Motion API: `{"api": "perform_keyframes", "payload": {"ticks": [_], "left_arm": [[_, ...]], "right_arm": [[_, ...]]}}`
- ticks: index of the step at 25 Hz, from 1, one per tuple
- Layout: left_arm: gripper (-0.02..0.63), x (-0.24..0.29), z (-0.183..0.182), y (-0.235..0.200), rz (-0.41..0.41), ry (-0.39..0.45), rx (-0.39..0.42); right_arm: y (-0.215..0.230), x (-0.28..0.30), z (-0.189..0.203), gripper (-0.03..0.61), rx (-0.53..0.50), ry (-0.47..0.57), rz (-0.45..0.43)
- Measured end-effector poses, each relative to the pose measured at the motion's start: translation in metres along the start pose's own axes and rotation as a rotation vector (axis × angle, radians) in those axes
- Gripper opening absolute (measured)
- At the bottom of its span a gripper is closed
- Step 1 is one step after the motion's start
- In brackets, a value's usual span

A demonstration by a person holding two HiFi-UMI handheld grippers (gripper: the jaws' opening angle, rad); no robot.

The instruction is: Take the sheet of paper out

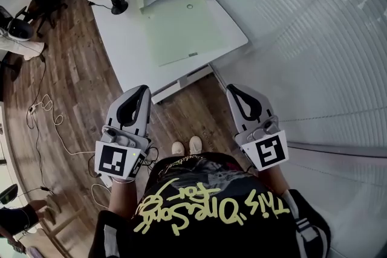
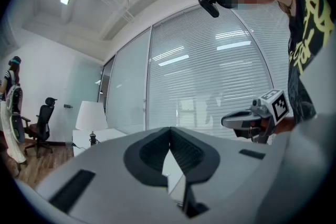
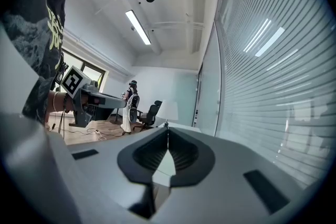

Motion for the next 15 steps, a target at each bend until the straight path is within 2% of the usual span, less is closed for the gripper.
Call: {"api": "perform_keyframes", "payload": {"ticks": [6, 10, 15], "left_arm": [[0.008, 0.003, -0.014, 0.003, -0.047, -0.008, 0.062], [0.008, 0.001, -0.005, 0.006, -0.069, -0.045, 0.053], [0.008, 0.001, -0.001, 0.002, -0.084, -0.065, 0.049]], "right_arm": [[0.019, -0.014, 0.001, 0.009, -0.058, -0.072, -0.048], [0.026, -0.015, 0.012, 0.009, -0.04, -0.115, -0.037], [0.033, -0.007, 0.015, 0.008, -0.015, -0.102, -0.05]]}}
Point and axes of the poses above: the fingertips, and each gripper's own axes: x forward along the fingers, y to its right, z out of its underside, the point moved 8 cm from there along -x, backward along the fingers, and after that the axes turned 13 degrees about x, right-handed, at the moved point
